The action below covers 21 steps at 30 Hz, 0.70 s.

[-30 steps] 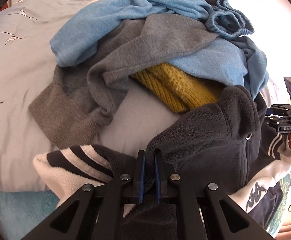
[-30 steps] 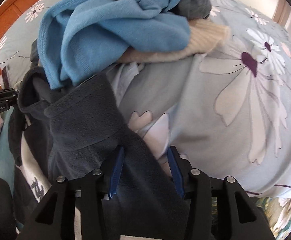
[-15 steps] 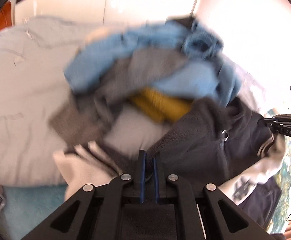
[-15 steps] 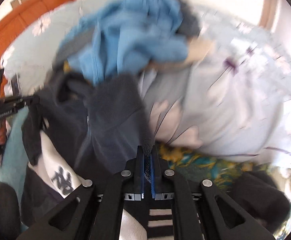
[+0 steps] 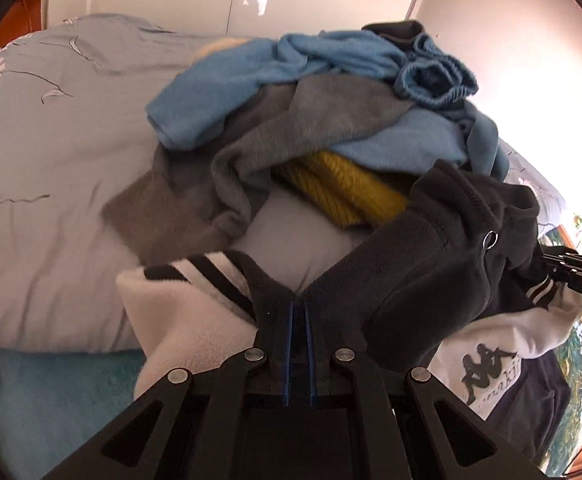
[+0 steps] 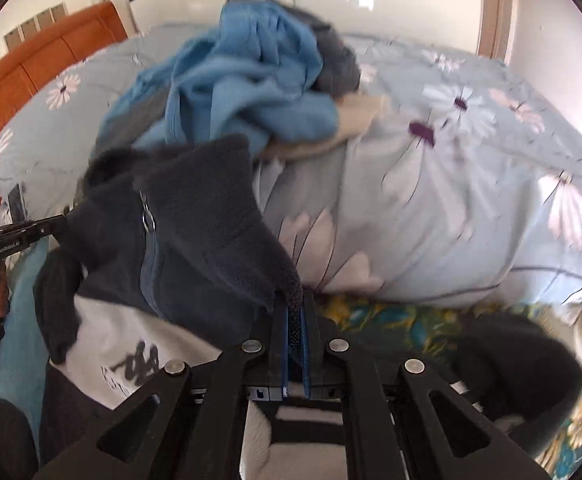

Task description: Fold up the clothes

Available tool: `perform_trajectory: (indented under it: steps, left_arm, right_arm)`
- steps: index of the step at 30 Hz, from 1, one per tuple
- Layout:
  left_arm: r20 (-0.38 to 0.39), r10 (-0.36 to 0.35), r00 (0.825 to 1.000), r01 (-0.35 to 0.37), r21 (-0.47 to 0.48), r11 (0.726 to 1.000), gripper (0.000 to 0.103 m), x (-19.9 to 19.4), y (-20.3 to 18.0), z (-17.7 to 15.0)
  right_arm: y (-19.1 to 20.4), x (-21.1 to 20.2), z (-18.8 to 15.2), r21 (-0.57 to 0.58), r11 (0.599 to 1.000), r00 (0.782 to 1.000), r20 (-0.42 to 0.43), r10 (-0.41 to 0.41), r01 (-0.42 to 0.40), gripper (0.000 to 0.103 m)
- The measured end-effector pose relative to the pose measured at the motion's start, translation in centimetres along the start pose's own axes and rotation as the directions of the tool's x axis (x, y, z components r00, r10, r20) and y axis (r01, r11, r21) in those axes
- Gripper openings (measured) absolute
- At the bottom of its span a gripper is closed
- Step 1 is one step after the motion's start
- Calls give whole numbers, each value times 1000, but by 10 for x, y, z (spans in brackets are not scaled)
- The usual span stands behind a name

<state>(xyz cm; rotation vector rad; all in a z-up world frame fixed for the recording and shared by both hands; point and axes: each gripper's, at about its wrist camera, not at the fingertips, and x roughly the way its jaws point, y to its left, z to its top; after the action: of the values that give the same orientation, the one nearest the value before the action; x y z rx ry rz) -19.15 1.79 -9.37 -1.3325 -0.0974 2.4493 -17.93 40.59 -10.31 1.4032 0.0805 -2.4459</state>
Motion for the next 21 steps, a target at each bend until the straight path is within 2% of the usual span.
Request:
perform_trajectory:
  steps: [3,5,10,12,14,16,21]
  left_arm:
    - [-9,-2,1000,1,-19,1000,6,9,0,-1]
    - [-2,-4,1000,4,-37,999,6,11,2,5]
    - [85,-4,996,8,-38,999,6,-5,-5,23]
    - [118,2,993,2,-39,999,6,-9,-6,31]
    - [107,7,994,-2,-41,999,6,-1,-4,38]
    - [82,8,997,-4,-46,999,6,-2,4,32]
    - [42,-42,998,47,-126,991,7,-13,23,21]
  right_arm:
    - [7,7,-9,-14,1000,1000,-18,-11,11,5]
    - [5,12,-3,-10,1000,1000,-8,-24,24,5]
    - [10,-22,-4,-20,997,992,103,-76,79,5]
    - [12,-24,1,-38,993,985,140,-105,112,5]
    - [12,-18,7,-40,989,981,141,-135,142,5]
    - [12,-7,22,-20,990,983,122,-134,138,5]
    - [8,6,36,17,991,989,69,-131,130,5]
